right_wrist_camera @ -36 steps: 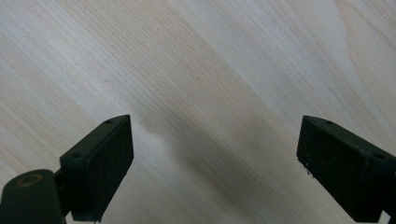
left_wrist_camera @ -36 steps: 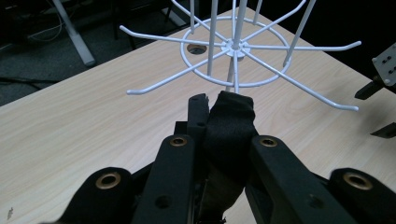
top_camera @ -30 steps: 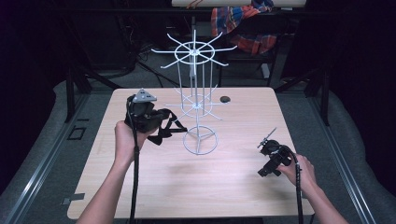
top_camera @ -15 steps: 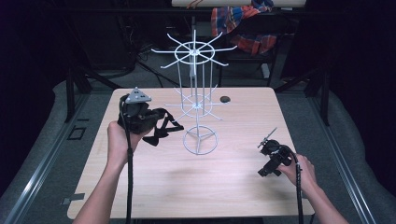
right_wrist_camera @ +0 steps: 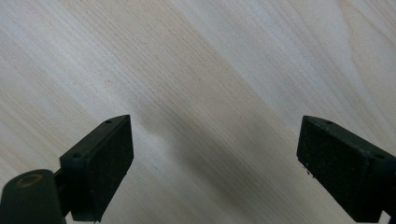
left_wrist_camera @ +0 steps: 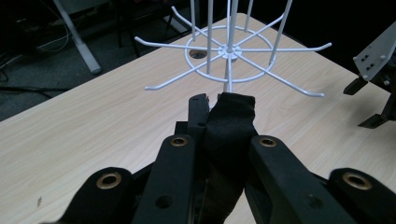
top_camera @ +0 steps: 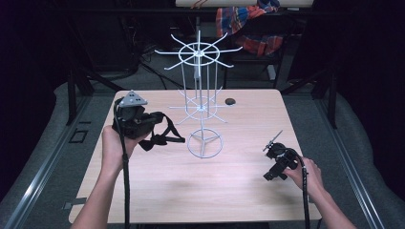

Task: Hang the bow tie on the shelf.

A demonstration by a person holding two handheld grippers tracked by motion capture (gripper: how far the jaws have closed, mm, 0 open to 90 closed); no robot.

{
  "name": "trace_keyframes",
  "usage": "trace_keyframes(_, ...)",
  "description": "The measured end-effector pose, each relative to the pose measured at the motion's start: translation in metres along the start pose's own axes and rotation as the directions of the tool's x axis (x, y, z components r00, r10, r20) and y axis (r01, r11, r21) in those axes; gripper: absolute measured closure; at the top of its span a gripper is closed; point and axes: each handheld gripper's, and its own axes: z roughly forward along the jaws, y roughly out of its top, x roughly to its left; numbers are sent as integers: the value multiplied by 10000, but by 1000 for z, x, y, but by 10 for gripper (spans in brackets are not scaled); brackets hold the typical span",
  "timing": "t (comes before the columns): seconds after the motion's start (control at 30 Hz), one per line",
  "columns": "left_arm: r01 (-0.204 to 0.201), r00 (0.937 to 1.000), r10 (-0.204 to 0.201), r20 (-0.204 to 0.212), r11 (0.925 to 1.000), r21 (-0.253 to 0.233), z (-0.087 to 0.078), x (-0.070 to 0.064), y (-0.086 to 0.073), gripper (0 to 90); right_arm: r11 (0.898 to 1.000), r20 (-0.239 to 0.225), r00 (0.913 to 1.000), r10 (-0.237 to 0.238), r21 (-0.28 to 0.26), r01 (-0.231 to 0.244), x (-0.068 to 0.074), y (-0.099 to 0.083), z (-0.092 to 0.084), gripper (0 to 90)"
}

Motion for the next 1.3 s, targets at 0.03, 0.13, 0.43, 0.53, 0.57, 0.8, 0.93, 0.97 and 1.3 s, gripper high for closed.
trace_keyframes(0.03, 1, 10000, -1, 19, 10000, -4, 2, -1, 1, 841, 9997, -14, 9999, 133, -180, -133, 1, -1, 1, 105)
trace_keyframes(0.13, -82, 9999, 82, 111, 10000, 16, 9, -5, 2, 841, 9997, -9, 9999, 140, -189, -141, 1, -1, 1, 105)
trace_keyframes(0.43, -140, 9996, 134, 243, 9996, 239, 29, -9, 3, 839, 10000, 21, 10000, -36, 50, 36, 0, 0, 0, 105)
trace_keyframes(0.53, -167, 9995, 155, 292, 9990, 415, 37, -10, 1, 839, 10000, 17, 10000, 76, -19, -76, 1, 0, 1, 105)
trace_keyframes(0.57, -178, 9994, 165, 295, 9989, 437, 38, -10, 0, 838, 9999, -52, 9999, 133, -102, -134, 1, 0, 2, 105)
trace_keyframes(0.8, -177, 9997, 164, 206, 9979, 620, 43, -9, -2, 834, 10000, -37, 10000, 51, -50, -51, 1, 0, 2, 105)
trace_keyframes(0.93, -98, 9998, 87, 166, 9975, 694, 44, -6, -4, 834, 10000, -55, 10000, 36, -51, -36, 1, 0, 2, 105)
trace_keyframes(0.97, -105, 9998, 93, 166, 9973, 732, 44, -5, -5, 834, 10000, -50, 10000, 32, -47, -32, 1, 0, 2, 105)
trace_keyframes(1.3, 110, 9999, -116, 55, 9956, 934, 48, 2, -12, 835, 10000, -79, 10000, 32, -47, -33, 1, 0, 2, 105)
